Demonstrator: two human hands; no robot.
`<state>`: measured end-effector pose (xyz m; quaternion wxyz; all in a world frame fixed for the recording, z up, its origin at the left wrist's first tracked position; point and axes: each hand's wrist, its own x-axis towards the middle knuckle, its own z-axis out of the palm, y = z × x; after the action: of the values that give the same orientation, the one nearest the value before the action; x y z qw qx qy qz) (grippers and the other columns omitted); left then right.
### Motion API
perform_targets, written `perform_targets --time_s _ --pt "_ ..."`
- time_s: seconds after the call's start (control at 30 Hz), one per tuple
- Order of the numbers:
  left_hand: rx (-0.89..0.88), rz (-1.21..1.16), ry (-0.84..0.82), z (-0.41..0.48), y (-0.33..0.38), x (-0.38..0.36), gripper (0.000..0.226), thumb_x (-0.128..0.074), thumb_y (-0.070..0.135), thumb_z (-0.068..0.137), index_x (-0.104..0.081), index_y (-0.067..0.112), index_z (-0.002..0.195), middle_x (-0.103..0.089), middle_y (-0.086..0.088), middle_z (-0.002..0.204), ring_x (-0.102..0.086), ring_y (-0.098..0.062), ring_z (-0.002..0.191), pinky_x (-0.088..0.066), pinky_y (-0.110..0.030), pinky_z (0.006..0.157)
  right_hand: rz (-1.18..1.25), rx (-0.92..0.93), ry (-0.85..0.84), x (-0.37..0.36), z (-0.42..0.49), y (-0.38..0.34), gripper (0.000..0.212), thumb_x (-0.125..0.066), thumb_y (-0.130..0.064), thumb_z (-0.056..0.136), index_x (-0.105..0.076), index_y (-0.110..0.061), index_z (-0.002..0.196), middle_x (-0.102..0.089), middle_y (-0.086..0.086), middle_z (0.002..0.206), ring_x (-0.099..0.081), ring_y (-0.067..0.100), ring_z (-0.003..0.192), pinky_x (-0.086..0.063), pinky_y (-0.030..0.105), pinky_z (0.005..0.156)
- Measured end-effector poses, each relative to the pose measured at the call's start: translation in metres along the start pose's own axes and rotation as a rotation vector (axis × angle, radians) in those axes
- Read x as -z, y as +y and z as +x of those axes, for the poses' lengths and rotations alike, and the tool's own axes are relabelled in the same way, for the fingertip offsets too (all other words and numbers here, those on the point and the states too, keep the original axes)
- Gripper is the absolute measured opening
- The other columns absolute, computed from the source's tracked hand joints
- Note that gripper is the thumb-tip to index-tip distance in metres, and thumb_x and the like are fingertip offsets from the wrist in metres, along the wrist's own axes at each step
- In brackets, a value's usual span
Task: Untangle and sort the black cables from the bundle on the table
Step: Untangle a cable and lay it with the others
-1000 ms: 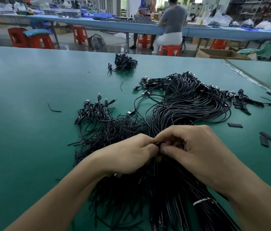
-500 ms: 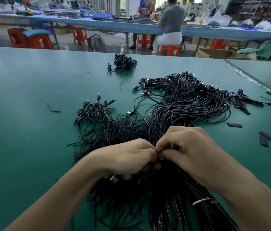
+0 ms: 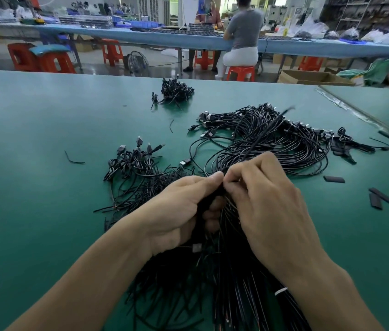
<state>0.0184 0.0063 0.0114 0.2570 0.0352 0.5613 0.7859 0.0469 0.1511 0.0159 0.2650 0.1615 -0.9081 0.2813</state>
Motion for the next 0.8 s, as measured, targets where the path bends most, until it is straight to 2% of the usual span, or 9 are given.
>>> perform_targets --time_s 0.1,0.2,0.3,0.4,0.47,0.57,0.67,0.73,0.8 --pt "-0.093 -0.042 -0.018 0.0 -0.002 -0.001 0.018 -0.06 0.029 0.084 -0.064 0.011 0.081 -0.06 -0.002 0.068 -0.054 -0.011 0.061 -0.052 -0.024 0.061 0.061 -0.069 0.037 -0.004 0.0 0.003 0.013 -0.049 -0.031 0.093 -0.059 -0.025 0.089 -0.047 -0.012 0.093 -0.055 0.011 0.08 -0.051 0.037 0.068" --pt "-0.248 0.217 0.126 0.005 -0.008 0.001 0.005 -0.066 0.022 0.089 -0.067 0.017 0.089 -0.065 0.005 0.078 -0.058 -0.008 0.074 -0.051 -0.024 0.072 0.185 -0.198 0.018 -0.011 0.0 0.009 0.009 -0.054 -0.026 0.094 -0.057 -0.031 0.087 -0.051 -0.015 0.094 -0.055 0.008 0.086 -0.05 0.038 0.078" --pt "-0.506 0.593 0.273 0.008 -0.013 0.007 0.014 -0.071 0.017 0.09 -0.071 0.029 0.097 -0.059 0.011 0.082 -0.051 0.002 0.07 -0.043 -0.014 0.07 0.337 -0.352 -0.02 -0.017 -0.001 0.014 0.013 -0.059 -0.023 0.096 -0.059 -0.031 0.086 -0.061 -0.009 0.094 -0.057 0.007 0.085 -0.045 0.028 0.076" --pt "-0.776 0.897 0.341 0.005 -0.012 0.008 0.025 -0.075 0.016 0.088 -0.072 0.038 0.099 -0.049 0.013 0.074 -0.047 -0.001 0.064 -0.036 -0.009 0.062 0.579 -0.479 -0.058 -0.019 0.002 0.018 0.01 -0.061 -0.024 0.096 -0.065 -0.022 0.087 -0.069 0.0 0.083 -0.057 0.007 0.073 -0.044 0.027 0.068" --pt "-0.823 0.892 0.292 0.004 -0.012 0.008 0.026 -0.072 0.012 0.089 -0.072 0.035 0.101 -0.06 0.01 0.073 -0.053 -0.006 0.062 -0.045 -0.018 0.06 0.721 -0.497 -0.069 -0.019 0.004 0.021 0.01 -0.062 -0.019 0.096 -0.067 -0.017 0.087 -0.066 -0.002 0.071 -0.052 0.01 0.067 -0.043 0.027 0.063" --pt "-0.768 0.771 0.243 0.002 -0.011 0.006 0.032 -0.055 0.011 0.086 -0.072 0.033 0.101 -0.072 0.002 0.082 -0.066 -0.028 0.072 -0.057 -0.044 0.067 0.813 -0.466 -0.086 -0.017 0.005 0.021 0.014 -0.059 -0.013 0.098 -0.067 -0.016 0.087 -0.065 -0.011 0.069 -0.055 0.001 0.065 -0.047 0.018 0.061" --pt "-0.8 0.68 0.244 0.001 -0.009 0.006 0.025 -0.048 0.03 0.091 -0.073 0.027 0.092 -0.07 -0.001 0.079 -0.063 -0.025 0.073 -0.054 -0.035 0.066 0.749 -0.4 -0.102 -0.016 0.003 0.019 0.012 -0.06 -0.018 0.098 -0.067 -0.02 0.089 -0.068 -0.004 0.078 -0.058 0.008 0.072 -0.051 0.032 0.071" --pt "-0.793 0.669 0.267 0.001 -0.009 0.005 0.02 -0.058 0.041 0.092 -0.071 0.027 0.088 -0.068 0.002 0.077 -0.061 -0.021 0.068 -0.05 -0.034 0.061 0.688 -0.366 -0.083 -0.015 0.003 0.017 0.011 -0.061 -0.02 0.097 -0.066 -0.023 0.088 -0.067 -0.004 0.081 -0.058 0.011 0.073 -0.051 0.035 0.072" --pt "-0.788 0.638 0.246 0.003 -0.01 0.005 0.006 -0.073 0.035 0.085 -0.068 0.033 0.089 -0.071 0.006 0.084 -0.065 -0.023 0.072 -0.053 -0.036 0.062 0.658 -0.36 -0.068 -0.014 0.004 0.016 0.013 -0.06 -0.018 0.097 -0.066 -0.023 0.086 -0.067 -0.003 0.081 -0.059 0.016 0.074 -0.052 0.037 0.072"
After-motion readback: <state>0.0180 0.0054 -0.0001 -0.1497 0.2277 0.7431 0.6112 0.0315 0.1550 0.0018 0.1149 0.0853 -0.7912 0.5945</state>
